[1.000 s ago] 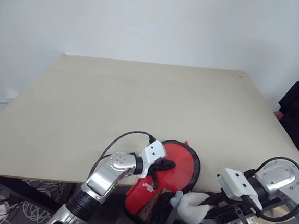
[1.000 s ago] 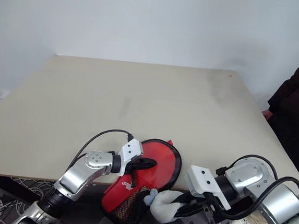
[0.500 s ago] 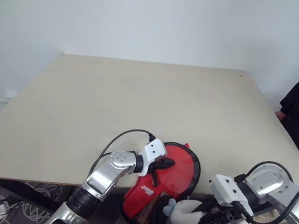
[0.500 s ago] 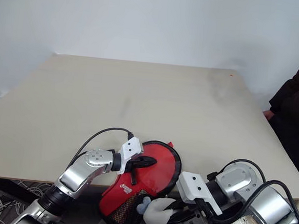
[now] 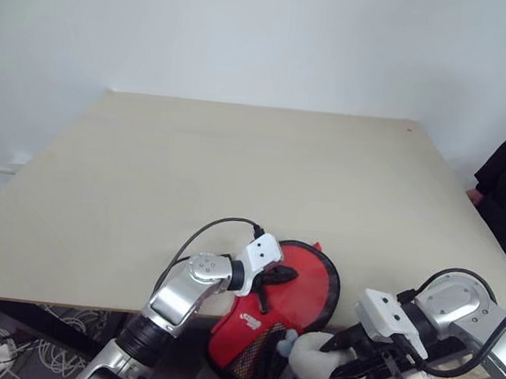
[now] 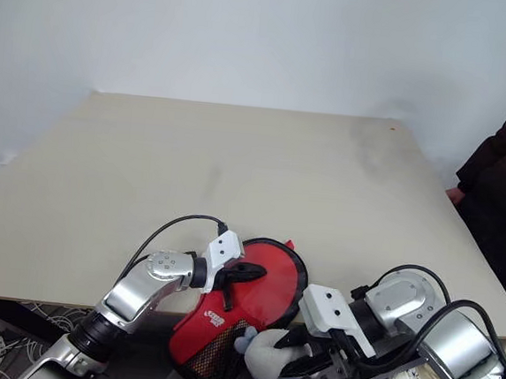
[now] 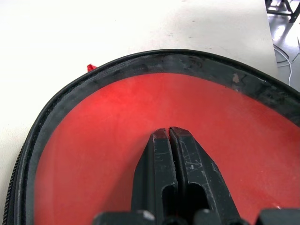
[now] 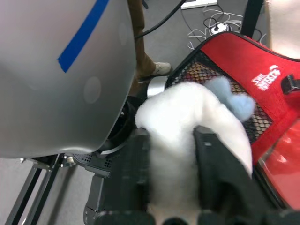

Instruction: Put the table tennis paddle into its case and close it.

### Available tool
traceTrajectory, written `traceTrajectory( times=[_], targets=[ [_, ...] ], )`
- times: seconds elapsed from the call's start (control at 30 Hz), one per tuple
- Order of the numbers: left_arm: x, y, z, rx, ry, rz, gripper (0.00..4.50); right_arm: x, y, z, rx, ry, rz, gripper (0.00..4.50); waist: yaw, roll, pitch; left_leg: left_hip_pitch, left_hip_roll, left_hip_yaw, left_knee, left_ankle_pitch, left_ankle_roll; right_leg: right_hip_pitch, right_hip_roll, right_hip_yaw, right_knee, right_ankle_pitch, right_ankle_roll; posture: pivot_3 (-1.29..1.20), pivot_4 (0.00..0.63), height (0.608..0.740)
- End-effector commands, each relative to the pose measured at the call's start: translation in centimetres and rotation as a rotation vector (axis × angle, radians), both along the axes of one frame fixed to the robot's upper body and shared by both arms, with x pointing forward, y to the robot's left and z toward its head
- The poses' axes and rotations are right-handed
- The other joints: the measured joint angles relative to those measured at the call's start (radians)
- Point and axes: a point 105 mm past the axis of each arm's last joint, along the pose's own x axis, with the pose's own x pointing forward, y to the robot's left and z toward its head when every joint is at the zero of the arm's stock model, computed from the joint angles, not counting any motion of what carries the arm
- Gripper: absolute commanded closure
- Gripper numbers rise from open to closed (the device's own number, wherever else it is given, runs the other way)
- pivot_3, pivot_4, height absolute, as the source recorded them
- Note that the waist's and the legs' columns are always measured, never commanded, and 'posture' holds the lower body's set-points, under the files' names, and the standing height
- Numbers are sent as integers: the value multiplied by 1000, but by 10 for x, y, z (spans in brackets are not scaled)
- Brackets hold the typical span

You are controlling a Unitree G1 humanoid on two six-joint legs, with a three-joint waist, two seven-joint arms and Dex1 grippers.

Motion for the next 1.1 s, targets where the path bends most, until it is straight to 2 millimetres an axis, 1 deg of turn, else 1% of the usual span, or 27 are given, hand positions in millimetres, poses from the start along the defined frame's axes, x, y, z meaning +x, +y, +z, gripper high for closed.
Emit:
traceTrajectory(
  times=[0.03, 0.13, 0.23, 0.27, 0.3, 0.4, 0.43, 0.47, 0.5, 0.6, 0.63, 0.67, 0.73, 0.77, 0.87, 0.97, 1.03, 1.1],
  targets=[
    [3, 14, -19, 68, 50, 52, 4500, 19, -4, 13, 16, -69, -53, 2064, 0, 0, 0, 0, 0, 0, 0, 0, 0, 0, 0, 0, 0, 0, 0, 0, 0, 725],
    [3, 16, -20, 69, 51, 58, 4500, 35, -8, 21, 23, -107, -105, 1288, 0, 0, 0, 2, 0, 0, 1, 0, 0, -1, 0, 0, -2, 0, 0, 0, 0, 725],
    [3, 17, -20, 69, 54, 65, 4500, 62, -13, 25, 18, -191, -204, 384, -1, -1, 0, 5, 0, 0, 1, 0, 0, -1, 0, -1, -2, 0, 0, 0, 0, 725],
    [3, 17, -21, 69, 54, 67, 4500, 72, -15, 27, 17, -215, -248, 191, -1, -1, 0, 7, 0, 0, 1, 0, 0, 0, 0, -1, -3, 0, 0, 0, 0, 725],
    [3, 17, -21, 69, 54, 69, 4500, 83, -18, 28, 12, -235, -297, 51, -2, -1, 0, 9, 0, 0, 1, 0, 0, 0, 0, -1, -4, 0, 0, 0, 0, 725],
    [3, 17, -21, 68, 55, 72, 4500, 125, -35, 19, -74, -314, -533, 51, -3, 0, 0, 10, 1, -1, 1, 0, 0, -1, -1, -4, -8, 0, 0, 0, 0, 725],
    [2, 17, -21, 67, 55, 73, 4500, 136, -41, 16, -96, -321, -607, 51, -3, 2, -1, 11, 2, -1, 0, 0, 0, -1, -1, -6, -11, 0, 0, 0, 0, 725],
    [2, 17, -21, 67, 55, 74, 4500, 142, -45, 13, -106, -304, -660, 51, -3, 3, -1, 11, 4, -1, -1, 0, 0, -1, -1, -11, -18, 0, 0, 0, 0, 725],
    [2, 17, -21, 67, 55, 74, 4500, 146, -47, 11, -112, -275, -697, 51, -2, 3, -1, 10, 6, -1, -3, 0, 0, 1, -2, -17, -23, 1, -1, 0, 0, 725],
    [2, 17, -21, 66, 53, 75, 4500, 149, -49, 3, -131, -209, -780, 51, -1, 3, -2, 12, 7, 2, -2, 0, 0, -1, -7, -22, -21, 1, -2, 0, 0, 725],
    [2, 17, -20, 65, 51, 75, 4500, 149, -48, 1, -132, -191, -798, 51, 0, 3, -2, 12, 7, 4, -2, 0, 0, -2, -8, -22, -21, 4, -5, 0, 0, 725],
    [3, 17, -20, 65, 49, 75, 4500, 150, -48, -3, -140, -183, -816, 51, 0, 3, -2, 12, 7, 5, -2, 0, 0, -2, -9, -22, -20, 6, -6, 0, 0, 725],
    [4, 17, -19, 64, 43, 75, 4500, 150, -45, -12, -140, -143, -861, 51, 0, 3, -2, 12, 6, 6, -1, 0, 0, -3, -13, -23, -21, 21, -1, 0, 0, 725],
    [4, 18, -19, 64, 41, 74, 4500, 150, -43, -14, -140, -131, -874, 51, 1, 4, -2, 13, 5, 6, -1, 0, 0, -3, -14, -24, -21, 23, -1, 0, 0, 725],
    [5, 19, -18, 64, 34, 76, 4500, 149, -37, -19, -132, -108, -891, 51, 1, 5, -1, 11, 7, 4, -2, 0, 0, -4, -16, -33, -23, 23, -1, 0, 0, 725],
    [6, 20, -17, 61, 20, 81, 4500, 146, -28, -30, -139, -80, -900, 51, 0, 6, -2, 9, 10, 4, -2, 0, 0, -3, -16, -40, -26, 23, -1, 0, 0, 725],
    [7, 21, -15, 53, 11, 85, 4500, 144, -23, -34, -137, -67, -899, 51, 1, 7, -2, 6, 15, 4, -3, 0, 0, -3, -16, -47, -32, 23, -1, 0, 0, 725],
    [8, 21, -12, 35, 0, 87, 4500, 142, -18, -37, -135, -56, -890, 51, 1, 8, -2, 3, 16, 4, -4, 0, 0, -4, -16, -49, -35, 24, -3, 0, 0, 725]
  ],
)
